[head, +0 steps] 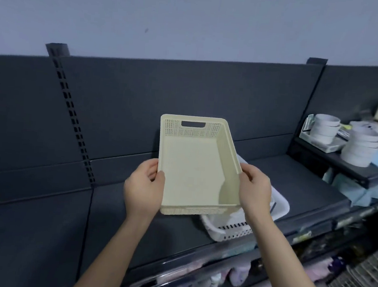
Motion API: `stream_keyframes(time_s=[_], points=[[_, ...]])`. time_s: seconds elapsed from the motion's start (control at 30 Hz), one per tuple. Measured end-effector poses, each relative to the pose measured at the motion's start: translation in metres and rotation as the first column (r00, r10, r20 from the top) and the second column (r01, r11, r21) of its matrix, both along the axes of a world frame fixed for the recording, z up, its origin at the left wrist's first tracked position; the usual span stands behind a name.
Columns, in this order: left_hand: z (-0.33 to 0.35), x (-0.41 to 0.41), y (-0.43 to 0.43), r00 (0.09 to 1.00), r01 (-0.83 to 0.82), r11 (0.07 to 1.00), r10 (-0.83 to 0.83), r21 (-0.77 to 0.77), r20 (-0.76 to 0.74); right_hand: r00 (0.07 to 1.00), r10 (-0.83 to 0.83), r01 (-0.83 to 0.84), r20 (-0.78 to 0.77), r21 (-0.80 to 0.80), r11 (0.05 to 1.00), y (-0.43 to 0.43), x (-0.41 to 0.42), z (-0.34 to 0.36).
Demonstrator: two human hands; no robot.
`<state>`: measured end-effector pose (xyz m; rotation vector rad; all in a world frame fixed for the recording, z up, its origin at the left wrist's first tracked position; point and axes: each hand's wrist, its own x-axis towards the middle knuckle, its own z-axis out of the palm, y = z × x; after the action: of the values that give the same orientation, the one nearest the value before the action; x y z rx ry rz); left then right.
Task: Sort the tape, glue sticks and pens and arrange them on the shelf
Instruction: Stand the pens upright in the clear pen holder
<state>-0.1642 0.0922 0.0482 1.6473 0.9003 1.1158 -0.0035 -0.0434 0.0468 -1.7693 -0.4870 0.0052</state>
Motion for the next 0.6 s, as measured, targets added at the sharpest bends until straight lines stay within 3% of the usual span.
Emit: stream_keyframes(time_s=[0.2,0.6], points=[[-0.001,0.087,-0.035,0.999,-0.038,0.999,0.038,0.026,-0.005,0.999,0.049,-0.048,0.024,-0.044,0.998,-0.031,0.094,0.007],[-0.043,0.133,-0.074,0.928,-0.198,0.980,0.198,0.031,-0.316,0.924,0.381,-0.353,0.024,-0.332,0.875,-0.032,0.176,-0.044]])
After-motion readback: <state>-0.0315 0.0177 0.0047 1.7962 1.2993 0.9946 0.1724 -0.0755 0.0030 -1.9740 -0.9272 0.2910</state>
